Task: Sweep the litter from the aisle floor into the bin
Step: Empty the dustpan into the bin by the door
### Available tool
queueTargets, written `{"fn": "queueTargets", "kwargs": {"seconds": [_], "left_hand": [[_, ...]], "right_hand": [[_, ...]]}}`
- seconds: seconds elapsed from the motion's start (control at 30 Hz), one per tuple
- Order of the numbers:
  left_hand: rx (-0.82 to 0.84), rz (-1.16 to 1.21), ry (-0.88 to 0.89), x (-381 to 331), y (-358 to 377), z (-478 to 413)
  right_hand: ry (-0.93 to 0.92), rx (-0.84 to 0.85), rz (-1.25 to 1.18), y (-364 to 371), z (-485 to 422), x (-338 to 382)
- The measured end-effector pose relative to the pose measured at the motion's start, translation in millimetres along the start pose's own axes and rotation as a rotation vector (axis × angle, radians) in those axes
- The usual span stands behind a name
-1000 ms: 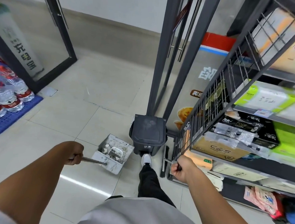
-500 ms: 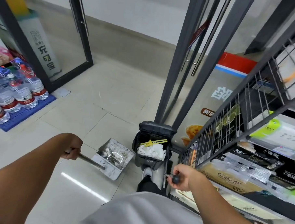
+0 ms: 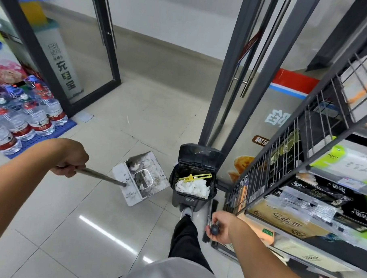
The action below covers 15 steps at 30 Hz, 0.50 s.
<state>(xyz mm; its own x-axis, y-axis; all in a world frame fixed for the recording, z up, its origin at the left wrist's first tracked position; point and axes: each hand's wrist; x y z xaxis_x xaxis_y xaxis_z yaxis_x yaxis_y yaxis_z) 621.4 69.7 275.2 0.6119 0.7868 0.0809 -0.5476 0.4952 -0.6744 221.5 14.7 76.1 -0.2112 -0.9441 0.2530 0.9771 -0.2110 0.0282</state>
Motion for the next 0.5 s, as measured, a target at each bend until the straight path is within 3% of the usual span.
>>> {"fn": "queueTargets", "kwargs": {"seconds": [0.5], "left_hand": [[-0.13,-0.18,0.268,-48,22,45]], "right_hand": [[-0.013,0.008,-0.061,-9,6,-19]]}}
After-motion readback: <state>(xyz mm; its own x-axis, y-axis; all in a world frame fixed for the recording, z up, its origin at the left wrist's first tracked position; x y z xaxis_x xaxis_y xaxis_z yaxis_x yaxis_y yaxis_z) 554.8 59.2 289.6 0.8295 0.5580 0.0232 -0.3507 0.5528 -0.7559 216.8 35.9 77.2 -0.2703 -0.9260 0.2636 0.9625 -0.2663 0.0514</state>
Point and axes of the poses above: each hand's wrist, its own z-axis away from the middle knuckle, its own y-axis out of the palm, x = y × z, and after that the axes turned 11 degrees about -z, right-handed
